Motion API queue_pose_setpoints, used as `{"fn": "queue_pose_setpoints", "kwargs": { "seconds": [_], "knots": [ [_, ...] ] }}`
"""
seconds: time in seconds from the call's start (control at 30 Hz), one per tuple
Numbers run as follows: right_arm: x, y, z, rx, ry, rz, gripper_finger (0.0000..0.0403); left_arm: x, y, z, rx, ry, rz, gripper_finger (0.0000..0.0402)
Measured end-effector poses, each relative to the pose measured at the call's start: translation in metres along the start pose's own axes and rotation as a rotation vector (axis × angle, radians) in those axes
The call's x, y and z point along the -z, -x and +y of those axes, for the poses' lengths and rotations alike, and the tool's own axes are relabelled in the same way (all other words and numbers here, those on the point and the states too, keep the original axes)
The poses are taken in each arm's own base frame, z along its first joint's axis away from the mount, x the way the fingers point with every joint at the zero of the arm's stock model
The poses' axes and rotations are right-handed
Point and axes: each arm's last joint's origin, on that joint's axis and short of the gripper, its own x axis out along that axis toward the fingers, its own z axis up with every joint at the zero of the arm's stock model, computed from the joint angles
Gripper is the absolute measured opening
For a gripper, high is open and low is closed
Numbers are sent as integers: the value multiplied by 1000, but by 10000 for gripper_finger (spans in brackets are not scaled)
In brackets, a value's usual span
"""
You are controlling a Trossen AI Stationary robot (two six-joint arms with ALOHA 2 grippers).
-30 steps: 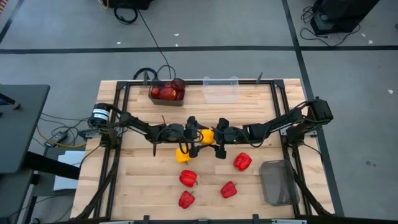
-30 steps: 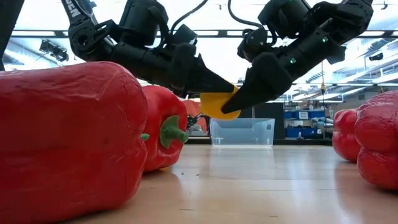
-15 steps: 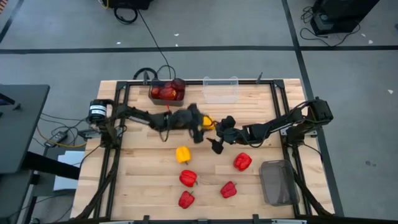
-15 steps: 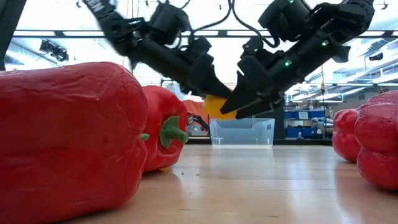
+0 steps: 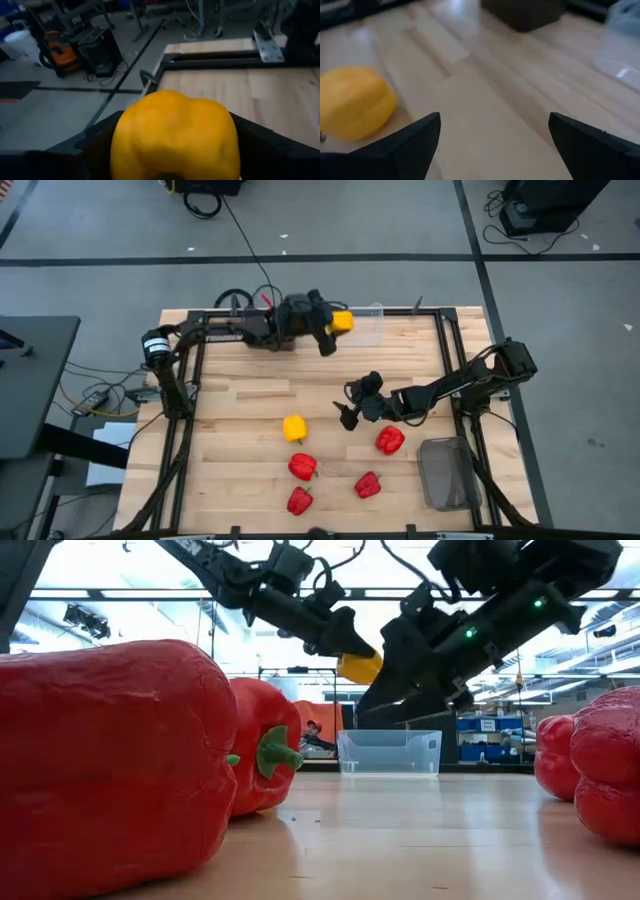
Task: Sort produce into baskets
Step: Put the yellow bell pepper into the transparent bin
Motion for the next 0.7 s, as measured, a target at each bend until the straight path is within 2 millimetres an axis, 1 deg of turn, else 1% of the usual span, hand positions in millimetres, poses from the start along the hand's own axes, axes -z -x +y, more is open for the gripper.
{"fn": "queue_pose_setpoints", "kwargs": {
  "seconds": [0.03,0.13,0.2,0.33,0.47,0.53,0.6,0.7],
  "knots": [
    [1,2,2,21,-18,-24,380,2,-2,6,-2,4,-11,320],
    [1,9,9,61,-36,-99,380,17,-14,16,-4,14,-7,321],
    [2,13,13,76,-30,-135,380,30,-23,21,-11,21,19,322],
    [3,18,19,72,-12,-162,380,45,-45,31,-19,42,78,325],
    [3,19,19,75,3,-162,380,51,-60,34,-15,52,131,326],
    [3,19,19,77,12,-161,380,53,-63,34,-13,45,155,331],
    [4,18,18,80,21,-158,380,53,-66,35,-34,42,163,342],
    [4,18,18,86,36,-156,380,54,-65,35,-47,31,176,372]
  ]
}}
